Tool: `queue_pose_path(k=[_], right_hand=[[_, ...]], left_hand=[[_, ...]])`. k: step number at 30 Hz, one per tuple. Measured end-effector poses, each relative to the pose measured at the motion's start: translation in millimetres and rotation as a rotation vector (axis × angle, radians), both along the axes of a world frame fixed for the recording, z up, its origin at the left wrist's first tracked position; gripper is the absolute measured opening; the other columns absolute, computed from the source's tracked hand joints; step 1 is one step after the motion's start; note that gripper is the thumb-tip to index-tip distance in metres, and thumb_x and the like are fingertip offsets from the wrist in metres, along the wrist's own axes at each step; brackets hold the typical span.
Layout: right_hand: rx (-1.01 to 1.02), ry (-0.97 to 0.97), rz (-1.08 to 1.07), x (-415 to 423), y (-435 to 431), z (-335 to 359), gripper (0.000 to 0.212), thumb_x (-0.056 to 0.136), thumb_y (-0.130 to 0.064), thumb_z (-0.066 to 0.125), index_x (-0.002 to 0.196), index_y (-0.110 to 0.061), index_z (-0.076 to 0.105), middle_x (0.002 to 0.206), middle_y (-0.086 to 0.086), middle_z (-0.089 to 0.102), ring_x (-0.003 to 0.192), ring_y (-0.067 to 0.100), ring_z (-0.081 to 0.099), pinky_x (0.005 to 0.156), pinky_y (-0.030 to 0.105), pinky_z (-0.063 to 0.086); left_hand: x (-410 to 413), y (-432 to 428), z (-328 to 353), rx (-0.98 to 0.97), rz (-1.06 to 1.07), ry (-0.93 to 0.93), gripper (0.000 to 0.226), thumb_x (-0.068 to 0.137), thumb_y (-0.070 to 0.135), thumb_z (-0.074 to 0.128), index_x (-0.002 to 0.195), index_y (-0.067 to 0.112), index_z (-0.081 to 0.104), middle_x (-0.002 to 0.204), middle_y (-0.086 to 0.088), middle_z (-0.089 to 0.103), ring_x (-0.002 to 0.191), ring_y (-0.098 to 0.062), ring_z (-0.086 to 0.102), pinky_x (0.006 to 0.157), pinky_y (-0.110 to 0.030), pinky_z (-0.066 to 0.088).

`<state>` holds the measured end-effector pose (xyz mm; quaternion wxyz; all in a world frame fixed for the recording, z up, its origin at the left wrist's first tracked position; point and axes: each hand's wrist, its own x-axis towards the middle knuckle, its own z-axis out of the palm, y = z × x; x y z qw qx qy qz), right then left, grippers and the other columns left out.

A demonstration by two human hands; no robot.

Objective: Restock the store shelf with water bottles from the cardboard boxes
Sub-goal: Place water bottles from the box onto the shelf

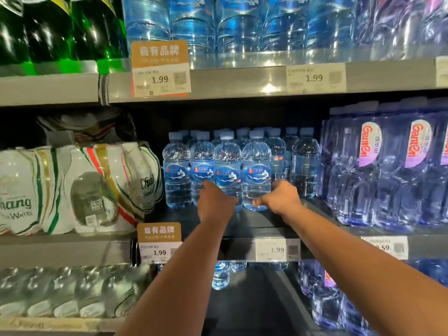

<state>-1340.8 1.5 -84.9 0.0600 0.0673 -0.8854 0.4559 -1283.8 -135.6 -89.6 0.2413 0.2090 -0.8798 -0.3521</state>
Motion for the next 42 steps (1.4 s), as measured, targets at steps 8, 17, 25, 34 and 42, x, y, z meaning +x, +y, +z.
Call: queue_pose_path(k=[8, 17, 25, 34, 42], right_hand=[[0.037, -0.026, -0.067, 0, -6, 6, 0.050, 0.061, -0.025, 0.089, 0.098, -0.003, 0.064, 0.098, 0.013, 0.067, 0.090, 0.027, 0.065, 0.070, 0.031, 0.053], [0.094, 0.006, -0.128, -8, -7, 3, 0.042, 0.064, -0.033, 0.086, 0.090, -0.006, 0.066, 0.089, 0.009, 0.065, 0.079, 0.023, 0.060, 0.062, 0.025, 0.041], [0.216, -0.036, -0.023, -2, -9, 8, 0.031, 0.076, -0.027, 0.074, 0.066, -0.011, 0.049, 0.068, 0.001, 0.049, 0.067, 0.019, 0.052, 0.060, 0.025, 0.041], [0.748, 0.261, -0.004, 54, 8, 32, 0.026, 0.087, -0.020, 0.053, 0.112, -0.011, 0.056, 0.098, 0.003, 0.059, 0.081, 0.022, 0.049, 0.067, 0.031, 0.041], [0.857, 0.300, 0.168, 88, 28, 25, 0.018, 0.089, -0.021, 0.050, 0.102, -0.010, 0.055, 0.075, -0.002, 0.045, 0.072, 0.015, 0.051, 0.059, 0.027, 0.043]], left_hand=[[-7, -3, 3, 0.000, 0.023, -0.019, 0.066, 0.078, 0.028, 0.076, 0.126, 0.001, 0.039, 0.124, -0.016, 0.056, 0.114, -0.033, 0.054, 0.091, -0.039, 0.046], [-20, -5, 1, -0.014, 0.057, -0.043, 0.068, 0.073, 0.038, 0.078, 0.123, 0.002, 0.047, 0.121, -0.014, 0.059, 0.111, -0.031, 0.057, 0.090, -0.038, 0.047], [-13, -7, 5, -0.046, -0.002, -0.119, 0.071, 0.080, 0.039, 0.071, 0.131, 0.002, 0.039, 0.130, -0.015, 0.053, 0.118, -0.031, 0.052, 0.087, -0.034, 0.043], [43, 23, 28, -0.608, 0.069, -0.209, 0.046, 0.092, 0.039, 0.053, 0.127, 0.012, 0.043, 0.119, -0.010, 0.056, 0.110, -0.029, 0.056, 0.075, -0.032, 0.042], [92, 46, 22, -0.773, 0.104, -0.266, 0.041, 0.088, 0.040, 0.055, 0.118, 0.013, 0.055, 0.120, -0.007, 0.059, 0.109, -0.028, 0.058, 0.079, -0.034, 0.045]])
